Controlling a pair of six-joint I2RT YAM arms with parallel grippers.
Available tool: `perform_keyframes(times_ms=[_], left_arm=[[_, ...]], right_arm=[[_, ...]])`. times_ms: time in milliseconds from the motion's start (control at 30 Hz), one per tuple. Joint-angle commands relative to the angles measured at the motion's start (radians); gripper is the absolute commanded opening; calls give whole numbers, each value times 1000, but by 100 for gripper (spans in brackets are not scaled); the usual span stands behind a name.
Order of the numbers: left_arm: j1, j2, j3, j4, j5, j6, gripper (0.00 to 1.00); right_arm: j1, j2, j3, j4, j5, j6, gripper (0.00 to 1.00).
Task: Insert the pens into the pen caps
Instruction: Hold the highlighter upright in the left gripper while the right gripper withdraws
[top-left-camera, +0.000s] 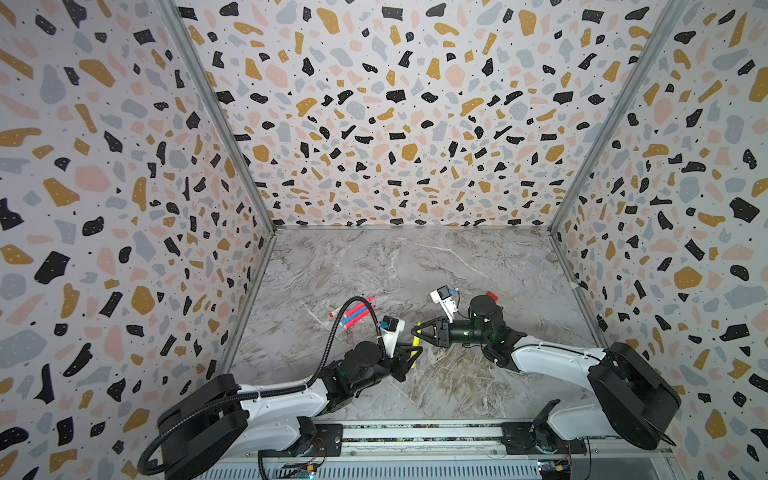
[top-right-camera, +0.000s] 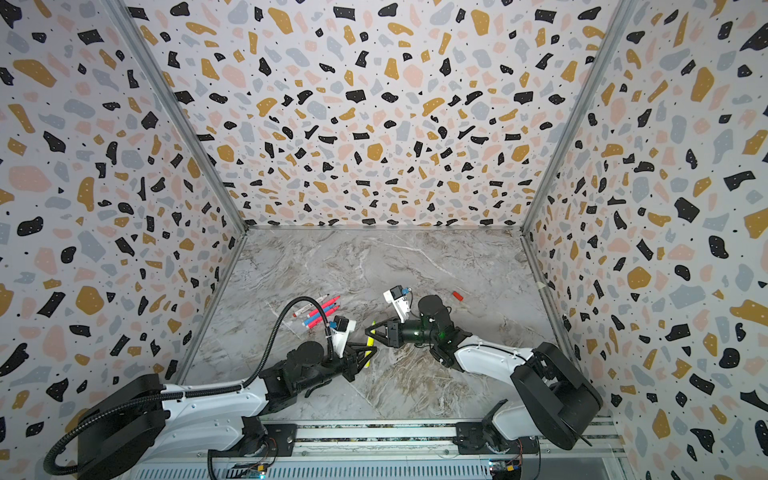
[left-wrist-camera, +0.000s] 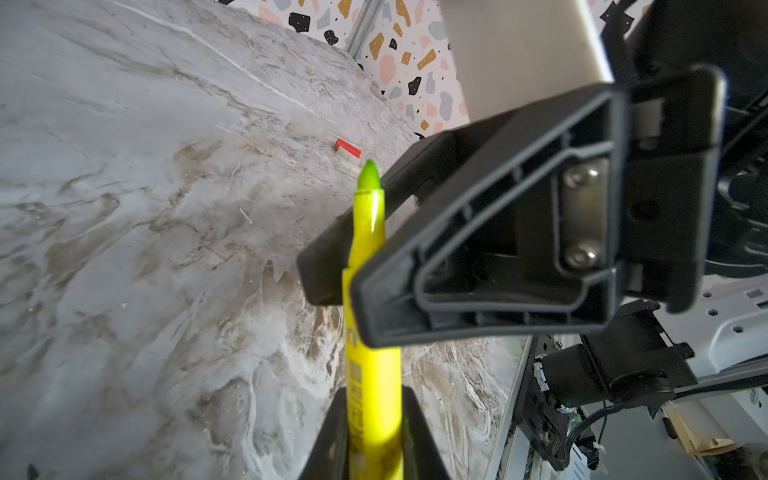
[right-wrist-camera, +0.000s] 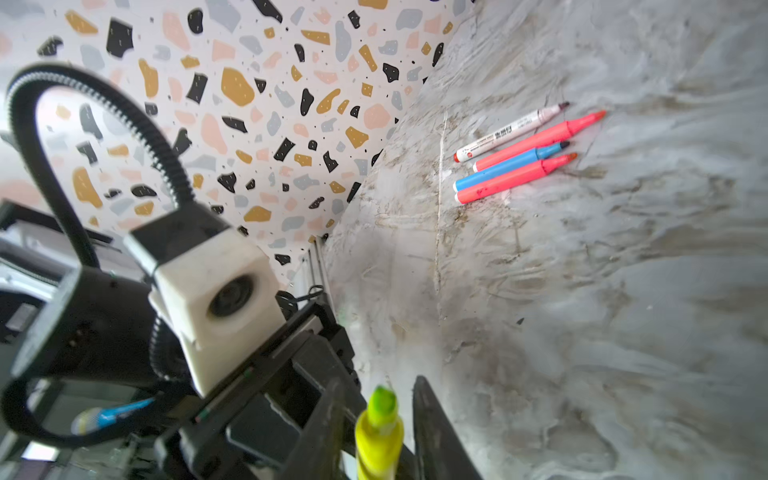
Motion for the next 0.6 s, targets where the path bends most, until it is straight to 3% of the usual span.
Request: perform_keyframes(times_ms=[0, 133, 333, 567], left_arm=[[-2, -30, 22, -14, -59, 6, 0], [-1, -55, 16, -38, -72, 7, 0], [-2, -77, 4, -58, -31, 35, 0], [-1, -106, -29, -67, -20, 22, 0]], right_arm=[[-1, -67, 7, -15, 21, -38, 67], [-66, -143, 36, -217, 91, -110, 74], [-318, -218, 93, -560, 226, -218, 74], [-494, -123, 222, -782, 480, -340, 74]])
